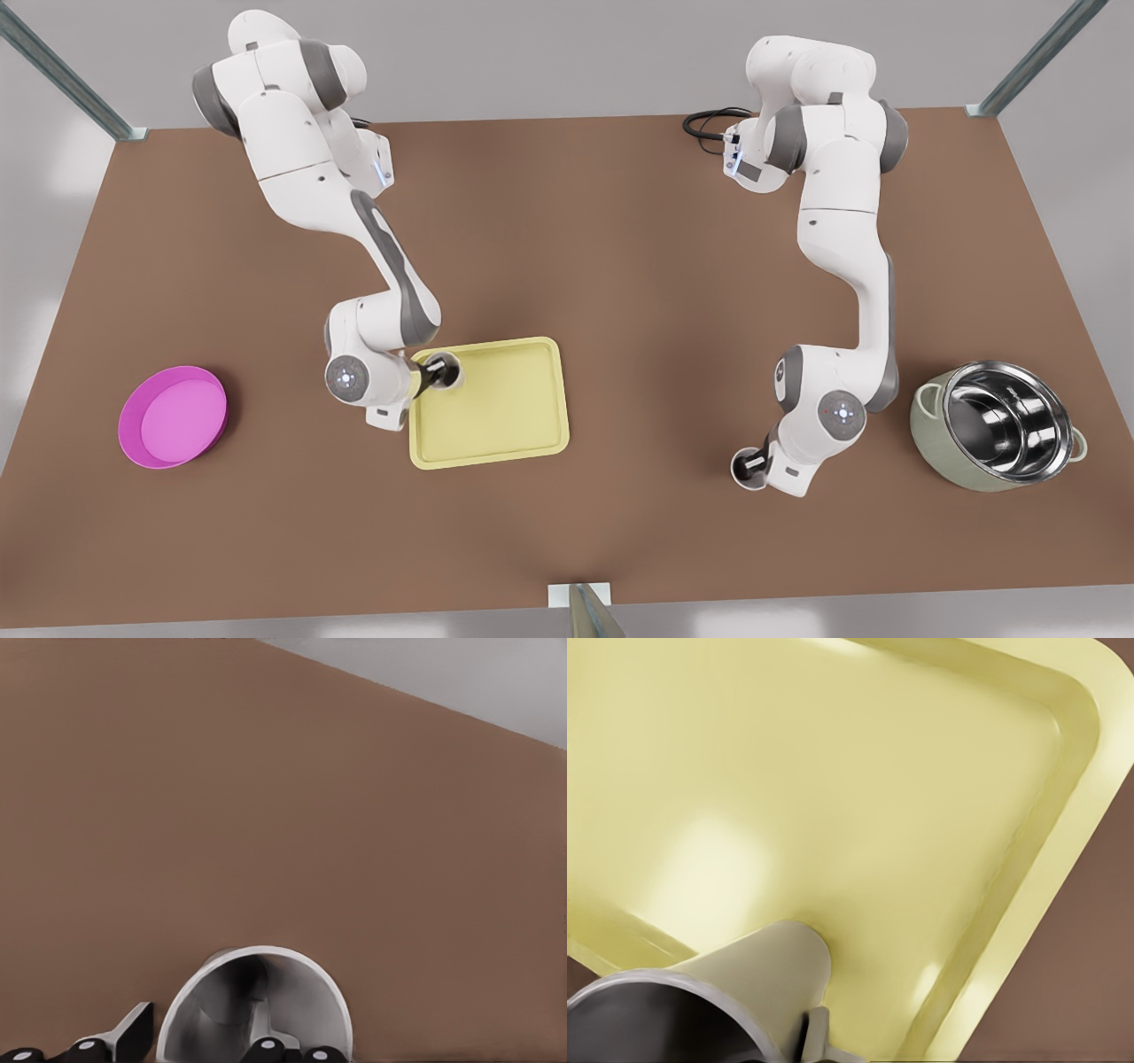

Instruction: Use the left arm to pick up the white IKEA cup from the tray and place it on the middle-left position; use the right arm to pick up the white IKEA cup from the tray and place it on the middle-right position

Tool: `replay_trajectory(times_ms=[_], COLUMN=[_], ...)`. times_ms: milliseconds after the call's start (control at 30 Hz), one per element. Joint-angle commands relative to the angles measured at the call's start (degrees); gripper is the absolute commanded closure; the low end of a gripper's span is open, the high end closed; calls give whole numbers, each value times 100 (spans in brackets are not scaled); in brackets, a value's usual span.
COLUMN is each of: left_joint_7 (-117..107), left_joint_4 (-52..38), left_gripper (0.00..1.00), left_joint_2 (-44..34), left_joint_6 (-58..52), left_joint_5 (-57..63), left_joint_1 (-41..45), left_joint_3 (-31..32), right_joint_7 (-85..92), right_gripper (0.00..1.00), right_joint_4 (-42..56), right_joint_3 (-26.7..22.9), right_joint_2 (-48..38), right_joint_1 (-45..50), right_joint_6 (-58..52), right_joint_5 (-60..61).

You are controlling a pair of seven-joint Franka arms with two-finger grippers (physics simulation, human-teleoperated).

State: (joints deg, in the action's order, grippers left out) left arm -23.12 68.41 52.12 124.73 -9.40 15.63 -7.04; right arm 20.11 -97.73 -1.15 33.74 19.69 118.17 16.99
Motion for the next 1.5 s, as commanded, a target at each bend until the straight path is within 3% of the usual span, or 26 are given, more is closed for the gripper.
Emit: replay_trajectory(times_ms=[0,100,233,367,400,433,467,500,567,767,1067,1100,1233,1367,1467], left_joint_7=[1987,1996,2049,2171,2962,3042,2980,3006,2963,2717,2725,2725,2734,2725,2734], left_joint_4=[-3,-12,-47,-82,-82,84,876,1060,2335,1914,1667,1658,1650,1649,1649], left_gripper=[0,0,0,0,0,0,0,0,0,0,0,0,0,0,0], left_joint_2=[0,-9,-96,-1537,-2047,-2583,-3208,-3331,-4113,-4025,-3726,-3726,-3726,-3726,-3726], left_joint_6=[148,139,17,-2144,-3296,-3728,-3121,-3060,-2445,-2787,-2779,-2770,-2779,-2779,-2779], left_joint_5=[184,202,237,650,483,175,228,184,245,333,360,360,360,369,377], left_joint_1=[2,2,2,28,-226,-473,-482,-499,-377,-368,-561,-570,-614,-614,-605], left_joint_3=[1,-8,-52,-210,-219,-227,-227,-394,-342,-517,-526,-526,-553,-553,-544], right_joint_7=[-60,37,1258,1865,1909,2120,2339,2462,2726,3104,3095,3095,3104,3104,3104], right_gripper=[92,92,92,93,92,92,92,92,92,92,91,88,54,48,36], right_joint_4=[52,763,1581,1985,2143,2293,2354,2372,2372,2372,2355,2355,2355,2363,2363], right_joint_3=[1,-210,-1106,-1607,-1581,-1572,-1572,-1572,-1572,-1555,-1546,-1537,-1537,-1537,-1476], right_joint_2=[-60,-306,-271,185,317,484,572,651,783,1249,1557,1548,1548,1522,1399], right_joint_1=[0,-71,-71,-79,-281,-369,-457,-484,-536,-659,-659,-659,-659,-651,-651], right_joint_6=[-479,-1392,-1841,-1630,-1630,-1507,-1341,-1138,-743,180,216,216,207,180,136], right_joint_5=[-11,-73,-108,-258,-266,-266,-266,-266,-266,-249,-196,-196,-196,-179,-179])
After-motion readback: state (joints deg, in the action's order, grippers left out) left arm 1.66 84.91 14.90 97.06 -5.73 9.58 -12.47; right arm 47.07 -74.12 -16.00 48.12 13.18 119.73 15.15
